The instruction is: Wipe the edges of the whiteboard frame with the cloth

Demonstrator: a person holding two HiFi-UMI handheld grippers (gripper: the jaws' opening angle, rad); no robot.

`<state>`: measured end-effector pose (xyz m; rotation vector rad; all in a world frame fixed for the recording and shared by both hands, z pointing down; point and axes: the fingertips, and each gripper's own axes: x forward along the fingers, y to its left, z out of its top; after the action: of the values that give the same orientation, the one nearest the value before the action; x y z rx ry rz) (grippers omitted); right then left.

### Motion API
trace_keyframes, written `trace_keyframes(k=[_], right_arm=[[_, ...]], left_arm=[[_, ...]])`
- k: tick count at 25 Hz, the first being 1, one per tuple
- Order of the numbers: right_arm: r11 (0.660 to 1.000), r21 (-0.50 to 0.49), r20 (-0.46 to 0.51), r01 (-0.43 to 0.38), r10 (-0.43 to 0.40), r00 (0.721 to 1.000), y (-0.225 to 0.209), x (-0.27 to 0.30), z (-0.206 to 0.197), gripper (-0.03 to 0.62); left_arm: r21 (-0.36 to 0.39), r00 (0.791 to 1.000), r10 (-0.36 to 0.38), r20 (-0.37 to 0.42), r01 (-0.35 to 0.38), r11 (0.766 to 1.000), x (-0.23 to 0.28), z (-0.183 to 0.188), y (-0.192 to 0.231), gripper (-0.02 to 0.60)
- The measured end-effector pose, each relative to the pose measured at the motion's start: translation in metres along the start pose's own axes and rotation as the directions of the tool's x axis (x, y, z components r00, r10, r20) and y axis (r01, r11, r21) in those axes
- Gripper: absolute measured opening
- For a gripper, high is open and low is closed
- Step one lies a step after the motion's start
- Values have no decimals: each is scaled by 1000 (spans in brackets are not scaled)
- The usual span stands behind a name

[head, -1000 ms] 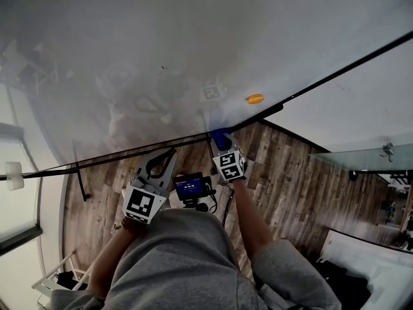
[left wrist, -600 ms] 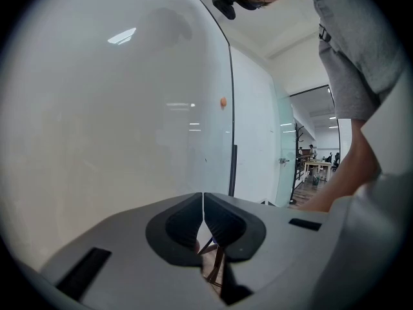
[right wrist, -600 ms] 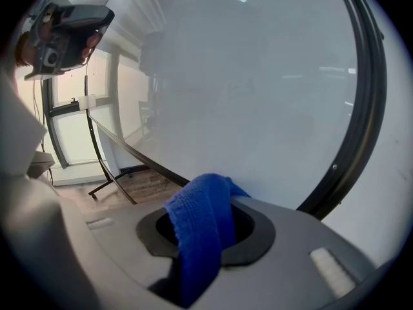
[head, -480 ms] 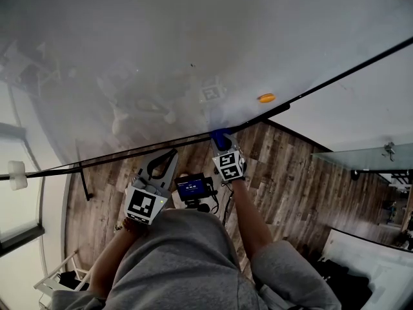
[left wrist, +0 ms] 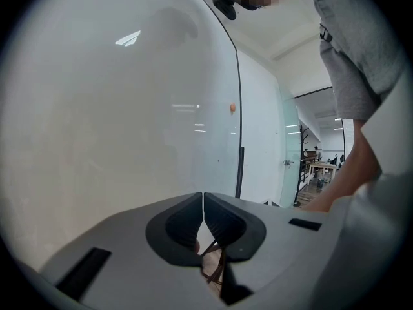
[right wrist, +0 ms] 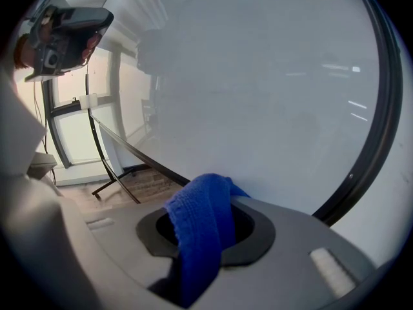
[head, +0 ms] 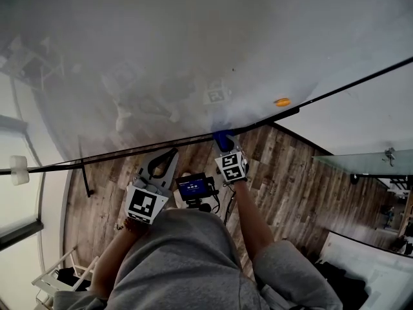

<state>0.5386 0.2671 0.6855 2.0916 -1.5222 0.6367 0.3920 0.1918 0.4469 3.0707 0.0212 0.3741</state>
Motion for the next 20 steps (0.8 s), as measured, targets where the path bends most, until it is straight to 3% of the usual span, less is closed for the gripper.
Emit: trace_keyframes(k=[20], right_arm=[[1000, 7, -37, -23, 24, 999, 36, 14, 11, 112]], left_arm=[[-8, 1000, 12, 1, -12, 1000, -29, -5, 31, 15]])
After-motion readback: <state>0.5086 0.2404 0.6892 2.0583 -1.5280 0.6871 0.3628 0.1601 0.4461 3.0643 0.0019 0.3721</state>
